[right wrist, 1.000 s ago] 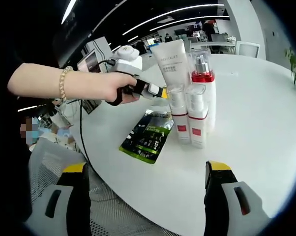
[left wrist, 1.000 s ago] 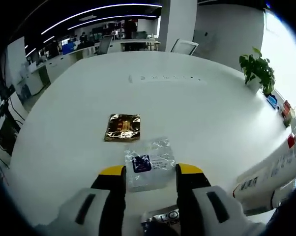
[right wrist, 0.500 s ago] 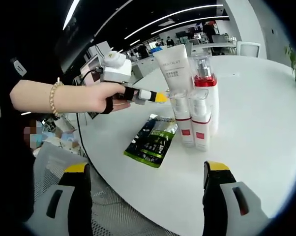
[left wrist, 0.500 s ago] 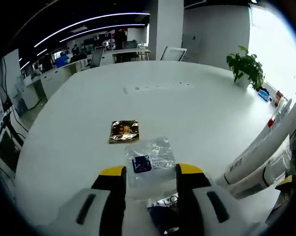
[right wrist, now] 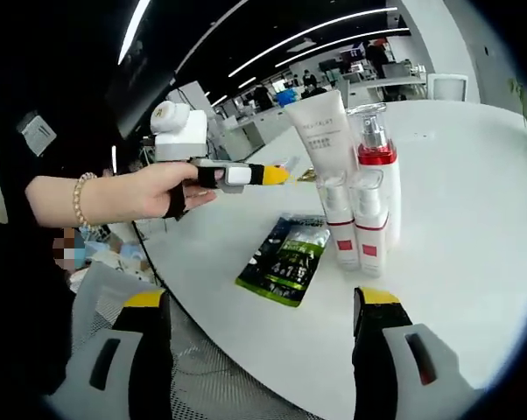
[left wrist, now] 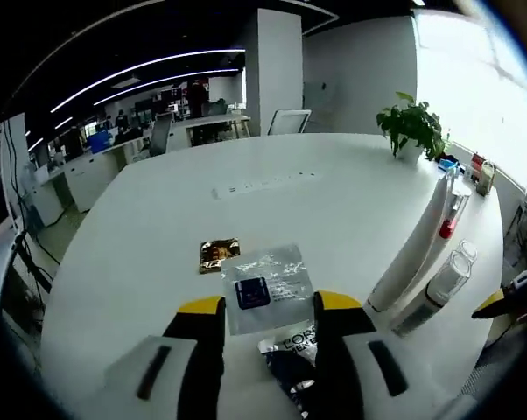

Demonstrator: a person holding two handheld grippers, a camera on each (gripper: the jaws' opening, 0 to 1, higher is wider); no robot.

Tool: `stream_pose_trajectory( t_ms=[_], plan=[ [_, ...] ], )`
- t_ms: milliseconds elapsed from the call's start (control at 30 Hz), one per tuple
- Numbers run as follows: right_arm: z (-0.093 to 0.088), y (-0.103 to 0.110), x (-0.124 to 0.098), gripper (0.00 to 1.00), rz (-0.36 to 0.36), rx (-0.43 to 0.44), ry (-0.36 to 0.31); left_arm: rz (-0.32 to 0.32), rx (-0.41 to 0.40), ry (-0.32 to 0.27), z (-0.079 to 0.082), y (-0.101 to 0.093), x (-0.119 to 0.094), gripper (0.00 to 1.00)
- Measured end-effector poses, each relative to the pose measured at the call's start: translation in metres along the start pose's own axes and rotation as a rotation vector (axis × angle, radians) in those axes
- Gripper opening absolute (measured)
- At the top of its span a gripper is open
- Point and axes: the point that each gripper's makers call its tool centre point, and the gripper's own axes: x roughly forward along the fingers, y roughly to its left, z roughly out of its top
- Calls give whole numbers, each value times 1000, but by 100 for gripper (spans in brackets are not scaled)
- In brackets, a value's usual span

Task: Arrange the skincare products in the storage area until every visible bottle or jar stands upright without overlapping.

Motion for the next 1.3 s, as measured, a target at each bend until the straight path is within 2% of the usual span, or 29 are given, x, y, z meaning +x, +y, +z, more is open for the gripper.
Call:
stream_pose_trajectory(
  t_ms=[200, 567, 833, 1300],
  plan=[
    [5, 6, 1, 83, 15, 8, -18, -20, 59, -27, 4, -10, -17, 37],
    [23, 15, 1, 78, 40, 8, -59, -49, 144, -61, -1, -20, -40, 37],
    [38, 24, 0, 74, 68, 15, -96, -70, 239, -116, 7, -27, -60, 37],
    [62, 34, 8, 64, 117, 9, -137, -111, 320, -138, 1, -48, -97, 37]
  ],
)
